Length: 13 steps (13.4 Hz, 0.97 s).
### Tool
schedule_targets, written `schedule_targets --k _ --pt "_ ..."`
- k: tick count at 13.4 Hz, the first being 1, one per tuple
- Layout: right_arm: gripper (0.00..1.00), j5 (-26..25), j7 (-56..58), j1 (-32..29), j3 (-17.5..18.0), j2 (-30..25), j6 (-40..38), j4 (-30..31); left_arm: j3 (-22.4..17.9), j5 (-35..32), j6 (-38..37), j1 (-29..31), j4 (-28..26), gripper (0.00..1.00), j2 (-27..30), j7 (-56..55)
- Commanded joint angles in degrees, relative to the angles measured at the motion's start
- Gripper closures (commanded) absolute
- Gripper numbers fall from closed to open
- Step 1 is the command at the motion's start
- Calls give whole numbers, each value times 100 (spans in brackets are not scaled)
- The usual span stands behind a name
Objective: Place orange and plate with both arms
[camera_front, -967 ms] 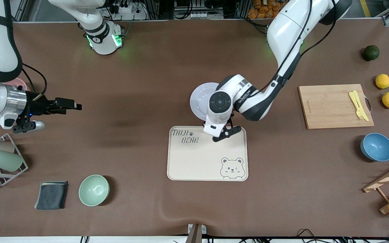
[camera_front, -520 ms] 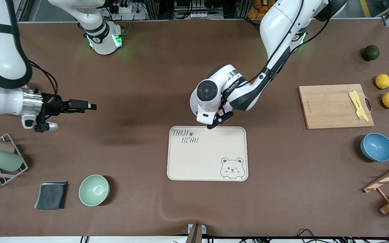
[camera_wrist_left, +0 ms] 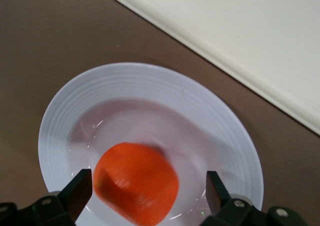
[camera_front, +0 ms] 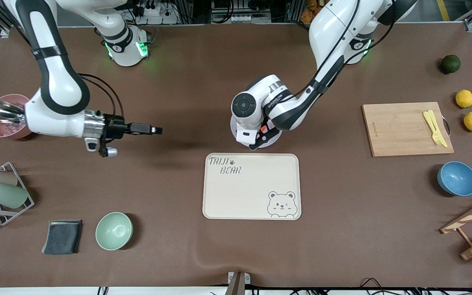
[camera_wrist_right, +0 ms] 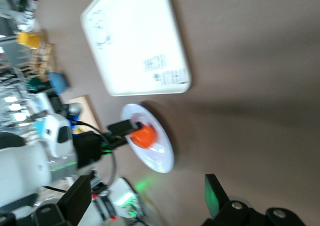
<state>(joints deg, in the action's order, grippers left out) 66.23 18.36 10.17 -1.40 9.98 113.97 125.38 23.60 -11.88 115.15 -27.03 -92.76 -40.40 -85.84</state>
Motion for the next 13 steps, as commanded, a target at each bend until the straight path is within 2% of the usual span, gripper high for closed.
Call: schedule_targets --k 1,5,7,9,11,13 --pt "0 1187 964 239 -53 284 81 346 -22 81 -220 13 30 0 173 -56" --pt "0 2250 1940 748 -53 776 405 487 -83 -25 -221 338 459 0 331 223" --pt "0 3128 2625 1118 -53 1119 442 487 -92 -25 -221 645 706 0 471 654" --pt "0 3990 3249 1513 -53 1383 503 478 -92 -34 -221 1040 707 0 769 1075" --pt "13 4388 3454 1742 -53 1516 529 443 -92 -25 -212 1305 716 0 928 1506" --pt "23 4608 3577 1988 -53 1630 756 365 -92 -16 -212 1656 1021 0 929 1815"
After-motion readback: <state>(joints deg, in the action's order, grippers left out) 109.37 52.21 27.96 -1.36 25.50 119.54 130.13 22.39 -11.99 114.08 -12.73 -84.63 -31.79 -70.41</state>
